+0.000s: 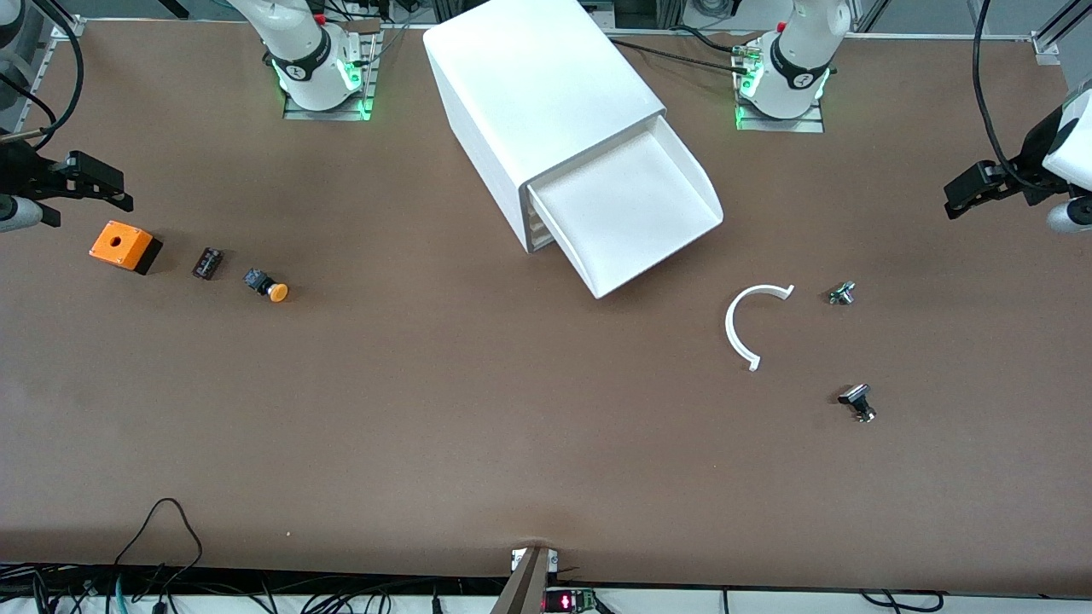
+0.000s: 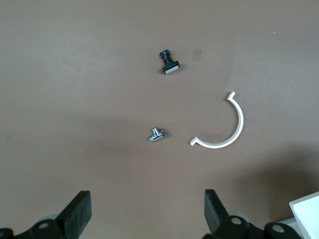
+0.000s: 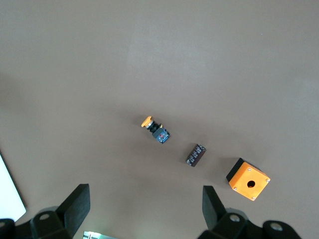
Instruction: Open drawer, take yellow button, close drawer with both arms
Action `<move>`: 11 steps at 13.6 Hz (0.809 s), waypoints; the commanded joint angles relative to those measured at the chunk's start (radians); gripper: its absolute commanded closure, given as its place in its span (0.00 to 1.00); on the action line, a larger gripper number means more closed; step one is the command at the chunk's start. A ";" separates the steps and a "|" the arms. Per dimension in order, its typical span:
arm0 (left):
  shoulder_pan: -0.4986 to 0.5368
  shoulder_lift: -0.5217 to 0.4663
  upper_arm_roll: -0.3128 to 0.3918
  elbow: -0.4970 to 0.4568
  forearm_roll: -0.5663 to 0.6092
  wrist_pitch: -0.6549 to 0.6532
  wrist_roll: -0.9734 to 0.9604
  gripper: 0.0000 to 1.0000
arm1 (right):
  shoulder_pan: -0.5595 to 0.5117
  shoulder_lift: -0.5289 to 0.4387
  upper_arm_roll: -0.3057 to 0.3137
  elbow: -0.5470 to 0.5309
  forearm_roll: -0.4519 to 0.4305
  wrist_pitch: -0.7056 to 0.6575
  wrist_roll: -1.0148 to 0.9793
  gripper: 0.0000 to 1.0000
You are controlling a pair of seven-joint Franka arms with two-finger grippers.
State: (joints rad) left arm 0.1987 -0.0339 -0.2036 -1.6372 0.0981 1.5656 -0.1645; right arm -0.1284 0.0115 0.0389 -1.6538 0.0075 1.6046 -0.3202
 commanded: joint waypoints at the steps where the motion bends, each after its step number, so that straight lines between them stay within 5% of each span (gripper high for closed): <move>1: -0.002 0.015 -0.003 0.034 -0.003 -0.015 -0.001 0.00 | 0.000 0.013 -0.001 0.035 0.019 -0.014 -0.013 0.00; 11: -0.022 0.023 -0.017 0.033 -0.038 -0.018 0.019 0.00 | 0.003 0.001 0.038 0.042 0.003 -0.052 -0.013 0.00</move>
State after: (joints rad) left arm 0.1803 -0.0281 -0.2151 -1.6366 0.0902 1.5661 -0.1616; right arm -0.1274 0.0116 0.0546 -1.6333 0.0078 1.5814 -0.3208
